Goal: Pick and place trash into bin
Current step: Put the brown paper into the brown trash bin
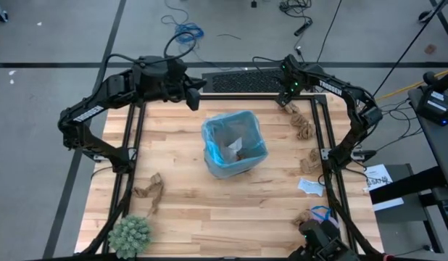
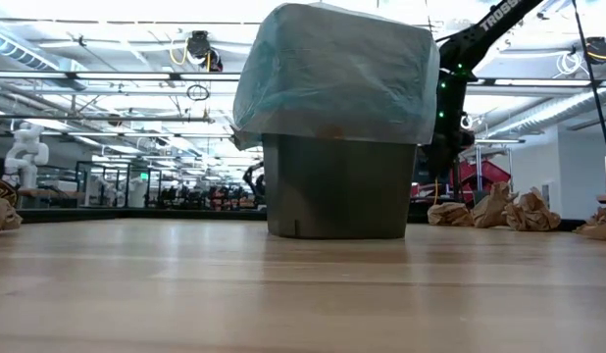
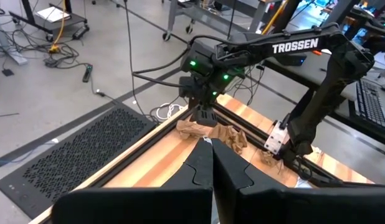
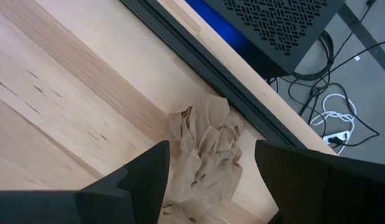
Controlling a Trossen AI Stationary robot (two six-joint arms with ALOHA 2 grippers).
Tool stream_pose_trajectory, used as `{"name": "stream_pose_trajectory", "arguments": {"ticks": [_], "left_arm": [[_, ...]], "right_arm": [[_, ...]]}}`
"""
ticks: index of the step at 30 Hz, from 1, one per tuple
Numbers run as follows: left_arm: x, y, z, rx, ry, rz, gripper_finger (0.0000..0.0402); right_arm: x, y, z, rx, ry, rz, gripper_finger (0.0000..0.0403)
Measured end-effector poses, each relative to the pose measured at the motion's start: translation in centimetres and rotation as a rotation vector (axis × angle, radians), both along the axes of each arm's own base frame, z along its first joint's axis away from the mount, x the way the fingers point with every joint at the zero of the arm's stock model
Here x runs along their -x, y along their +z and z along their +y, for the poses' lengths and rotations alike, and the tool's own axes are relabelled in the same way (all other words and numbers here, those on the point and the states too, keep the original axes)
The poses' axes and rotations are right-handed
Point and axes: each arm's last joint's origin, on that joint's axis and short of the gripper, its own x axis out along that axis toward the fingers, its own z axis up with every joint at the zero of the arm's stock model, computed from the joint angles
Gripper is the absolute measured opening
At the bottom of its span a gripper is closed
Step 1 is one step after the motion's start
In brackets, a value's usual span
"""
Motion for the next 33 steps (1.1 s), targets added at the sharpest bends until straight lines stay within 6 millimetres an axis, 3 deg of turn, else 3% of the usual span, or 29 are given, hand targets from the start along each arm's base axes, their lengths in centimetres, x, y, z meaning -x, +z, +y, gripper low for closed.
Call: {"name": "stream_pose_trajectory", "arguments": {"ticks": [25, 33], "left_arm": [[-1.4, -0.8, 0.1, 0.082, -0.001, -0.004, 0.0000], [-3.0, -2.0, 0.4, 0.115, 0.006, 0.029, 0.0000]], "right_arm": [[-0.2, 0.2, -0.4, 0.042, 0.031, -0.017, 0.0231], [1.1, 0.0, -0.7, 0.002, -0.032, -0.003, 0.0231]]}}
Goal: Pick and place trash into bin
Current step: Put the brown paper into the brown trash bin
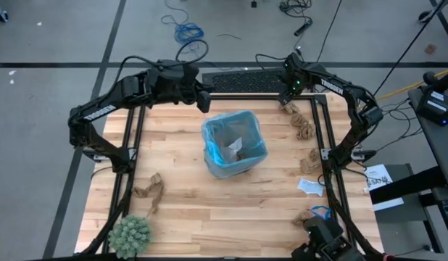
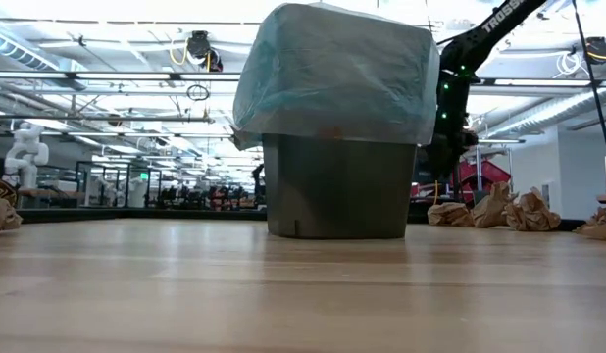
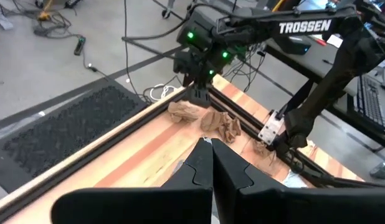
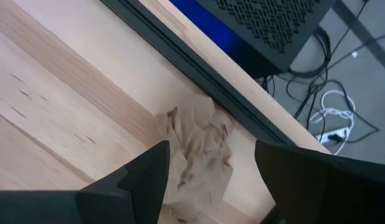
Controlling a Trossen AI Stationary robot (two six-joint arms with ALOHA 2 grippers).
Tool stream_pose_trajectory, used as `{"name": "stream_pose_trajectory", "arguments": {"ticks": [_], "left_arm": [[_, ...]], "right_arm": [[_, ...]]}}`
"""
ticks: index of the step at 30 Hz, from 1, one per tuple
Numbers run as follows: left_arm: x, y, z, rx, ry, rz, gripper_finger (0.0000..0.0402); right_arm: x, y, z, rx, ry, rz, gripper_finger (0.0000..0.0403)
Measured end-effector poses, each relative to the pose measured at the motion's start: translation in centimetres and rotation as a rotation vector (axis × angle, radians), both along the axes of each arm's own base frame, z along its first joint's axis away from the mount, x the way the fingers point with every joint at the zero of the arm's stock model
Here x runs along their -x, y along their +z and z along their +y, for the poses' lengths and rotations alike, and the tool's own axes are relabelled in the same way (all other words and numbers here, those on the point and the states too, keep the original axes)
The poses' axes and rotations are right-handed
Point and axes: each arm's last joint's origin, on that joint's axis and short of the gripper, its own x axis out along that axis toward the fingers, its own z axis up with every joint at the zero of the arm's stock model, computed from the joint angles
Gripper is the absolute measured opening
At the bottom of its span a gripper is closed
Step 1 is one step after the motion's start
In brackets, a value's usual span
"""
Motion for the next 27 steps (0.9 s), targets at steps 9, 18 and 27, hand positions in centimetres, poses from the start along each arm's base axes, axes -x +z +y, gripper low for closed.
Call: {"name": "stream_pose_trajectory", "arguments": {"ticks": [9, 18, 27], "left_arm": [[-1.0, -0.7, 0.0, 0.001, -0.013, 0.028, 0.0000], [-1.0, -0.7, -0.1, -0.061, -0.047, 0.057, 0.0000], [-1.0, -0.7, -0.1, -0.063, -0.048, 0.058, 0.0000]], "right_arm": [[1.2, -0.2, 0.2, -0.080, -0.032, 0.018, 0.0231], [-0.5, -1.0, 0.4, -0.099, -0.062, -0.030, 0.0231], [-1.8, -6.2, -0.7, -0.226, -0.072, 0.067, 0.0229]]}}
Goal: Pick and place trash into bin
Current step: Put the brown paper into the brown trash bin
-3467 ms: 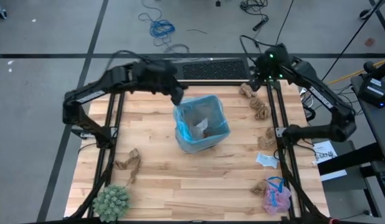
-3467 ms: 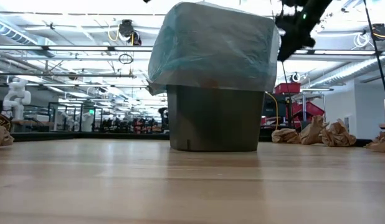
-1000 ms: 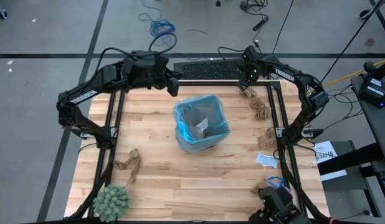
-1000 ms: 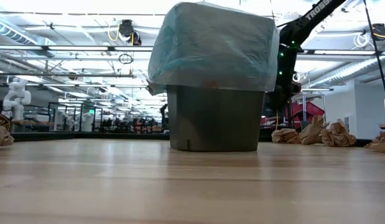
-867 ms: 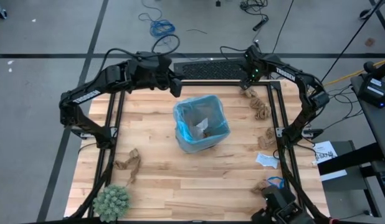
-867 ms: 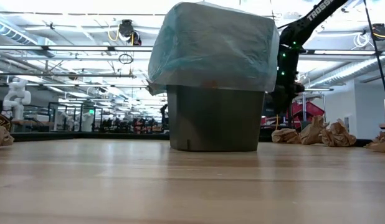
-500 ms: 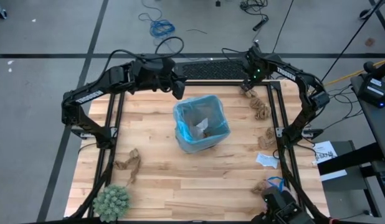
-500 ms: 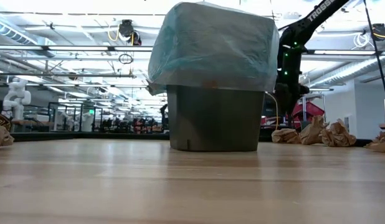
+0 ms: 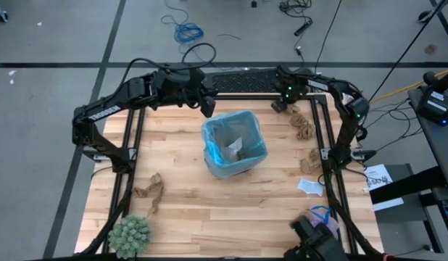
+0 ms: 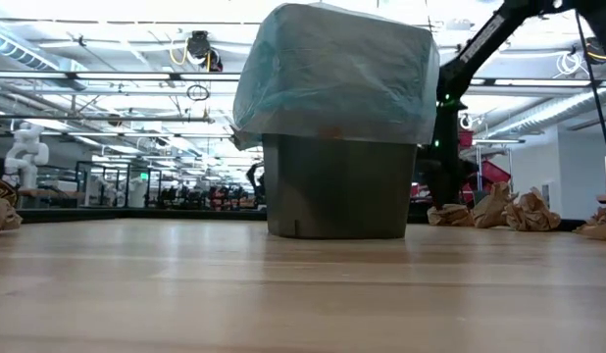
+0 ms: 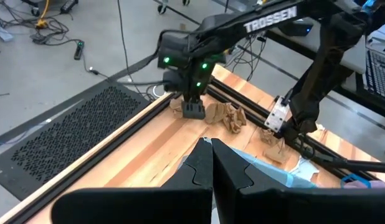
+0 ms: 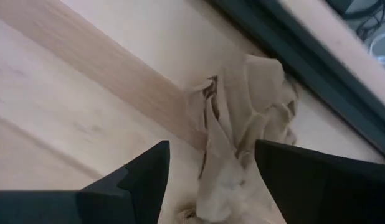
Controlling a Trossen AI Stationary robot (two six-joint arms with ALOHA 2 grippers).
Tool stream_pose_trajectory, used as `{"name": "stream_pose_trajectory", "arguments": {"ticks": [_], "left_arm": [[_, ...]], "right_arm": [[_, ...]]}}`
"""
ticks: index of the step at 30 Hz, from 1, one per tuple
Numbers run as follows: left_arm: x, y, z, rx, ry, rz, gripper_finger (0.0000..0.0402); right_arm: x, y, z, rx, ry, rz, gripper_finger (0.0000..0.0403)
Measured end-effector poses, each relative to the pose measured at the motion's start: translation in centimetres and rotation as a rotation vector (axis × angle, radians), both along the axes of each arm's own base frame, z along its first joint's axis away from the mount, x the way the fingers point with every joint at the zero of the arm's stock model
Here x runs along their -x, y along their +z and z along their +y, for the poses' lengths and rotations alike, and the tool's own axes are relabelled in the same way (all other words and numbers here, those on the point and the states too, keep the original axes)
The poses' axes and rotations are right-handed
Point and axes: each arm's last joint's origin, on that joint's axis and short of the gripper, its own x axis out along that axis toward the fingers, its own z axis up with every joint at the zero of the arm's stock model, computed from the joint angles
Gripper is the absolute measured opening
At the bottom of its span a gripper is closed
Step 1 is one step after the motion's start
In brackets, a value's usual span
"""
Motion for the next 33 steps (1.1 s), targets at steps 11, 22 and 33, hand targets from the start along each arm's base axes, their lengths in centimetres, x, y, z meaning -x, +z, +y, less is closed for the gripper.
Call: {"name": "stream_pose_trajectory", "arguments": {"ticks": [11, 22, 33], "left_arm": [[0.2, 0.1, 0.0, -0.002, 0.000, -0.005, 0.0000], [3.0, 2.0, -0.6, -0.047, 0.058, -0.068, 0.0000], [4.9, 3.0, 0.0, -0.083, 0.102, -0.095, 0.0000]], "right_arm": [[-0.3, -2.8, -0.9, -0.028, 0.042, 0.056, 0.0034], [0.7, 6.7, 2.4, 0.107, 0.049, -0.210, 0.0001], [2.0, 20.8, 12.4, 0.277, 0.230, -0.857, 0.0000]]}}
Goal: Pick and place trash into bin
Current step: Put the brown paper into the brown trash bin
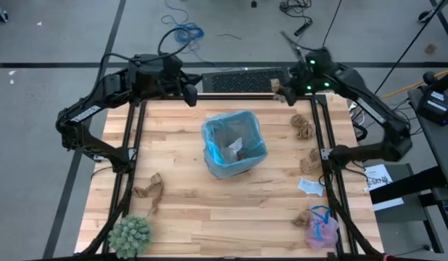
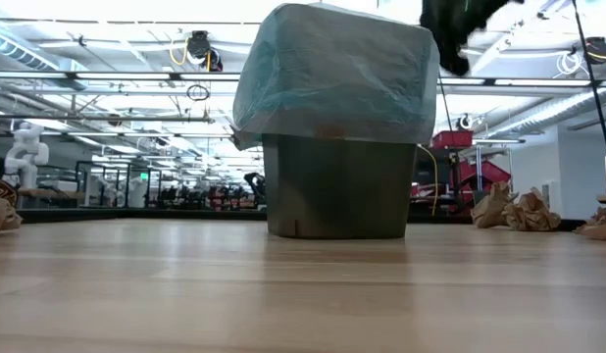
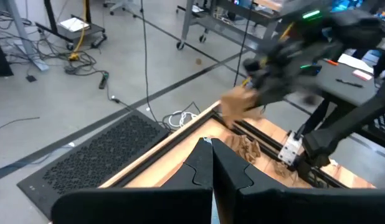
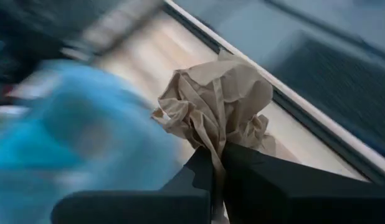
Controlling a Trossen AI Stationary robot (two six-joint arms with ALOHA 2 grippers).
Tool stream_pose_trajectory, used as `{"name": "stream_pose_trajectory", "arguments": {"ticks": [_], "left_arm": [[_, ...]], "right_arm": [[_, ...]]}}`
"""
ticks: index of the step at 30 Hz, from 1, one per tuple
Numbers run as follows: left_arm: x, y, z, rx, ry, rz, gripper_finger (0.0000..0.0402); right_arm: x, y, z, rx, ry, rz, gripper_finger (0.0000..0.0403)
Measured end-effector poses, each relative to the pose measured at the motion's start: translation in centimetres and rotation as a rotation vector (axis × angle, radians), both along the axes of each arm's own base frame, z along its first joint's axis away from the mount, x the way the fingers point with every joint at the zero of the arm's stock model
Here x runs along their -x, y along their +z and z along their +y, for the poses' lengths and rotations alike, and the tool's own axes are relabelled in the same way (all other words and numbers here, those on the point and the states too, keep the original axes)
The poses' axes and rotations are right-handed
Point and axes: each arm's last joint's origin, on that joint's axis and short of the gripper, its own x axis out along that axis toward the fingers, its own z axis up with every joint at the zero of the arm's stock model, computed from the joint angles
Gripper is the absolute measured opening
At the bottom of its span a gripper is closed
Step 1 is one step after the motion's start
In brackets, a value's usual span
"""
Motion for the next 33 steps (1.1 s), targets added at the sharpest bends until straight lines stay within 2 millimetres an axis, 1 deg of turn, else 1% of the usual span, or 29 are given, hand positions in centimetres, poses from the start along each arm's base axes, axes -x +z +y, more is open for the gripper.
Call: {"name": "stream_pose_trajectory", "arguments": {"ticks": [2, 4, 5, 7, 9, 16, 19, 22, 24, 26, 33], "left_arm": [[0.1, 0.0, 0.2, -0.001, 0.010, 0.001, 0.0000], [0.2, 0.0, 0.5, -0.001, 0.019, 0.001, 0.0000], [0.2, 0.0, 0.6, -0.001, 0.024, 0.001, 0.0000], [0.3, 0.0, 0.8, -0.001, 0.033, 0.001, 0.0000], [0.4, 0.0, 1.0, 0.000, 0.041, 0.000, 0.0000], [0.4, 0.0, 1.1, 0.000, 0.047, 0.000, 0.0000], [0.5, 0.0, 1.3, -0.001, 0.055, 0.000, 0.0000], [0.5, 0.0, 1.3, -0.001, 0.056, 0.001, 0.0000], [0.5, 0.0, 1.3, -0.002, 0.054, 0.001, 0.0000], [0.5, 0.0, 1.3, -0.003, 0.054, 0.002, 0.0000], [0.5, 0.0, 1.2, -0.011, 0.038, 0.009, 0.0000]], "right_arm": [[-0.4, 2.3, 1.7, 0.039, 0.065, -0.123, 0.0000], [-1.1, 4.1, 3.0, 0.075, 0.117, -0.209, 0.0000], [-1.5, 4.7, 3.5, 0.086, 0.144, -0.238, 0.0000], [-2.7, 5.1, 4.3, 0.080, 0.195, -0.261, 0.0000], [-4.2, 4.6, 4.8, 0.052, 0.246, -0.248, 0.0000], [-9.3, 1.6, 5.8, 0.003, 0.389, -0.149, 0.0000], [-10.8, 0.4, 6.2, -0.009, 0.432, -0.111, 0.0000], [-11.8, -0.3, 6.6, -0.017, 0.465, -0.094, 0.0006], [-12.2, -0.6, 7.0, -0.015, 0.488, -0.085, 0.0020], [-12.4, -0.6, 7.3, -0.010, 0.503, -0.088, 0.0044], [-12.3, 0.1, 7.5, 0.022, 0.501, -0.134, 0.0163]]}}
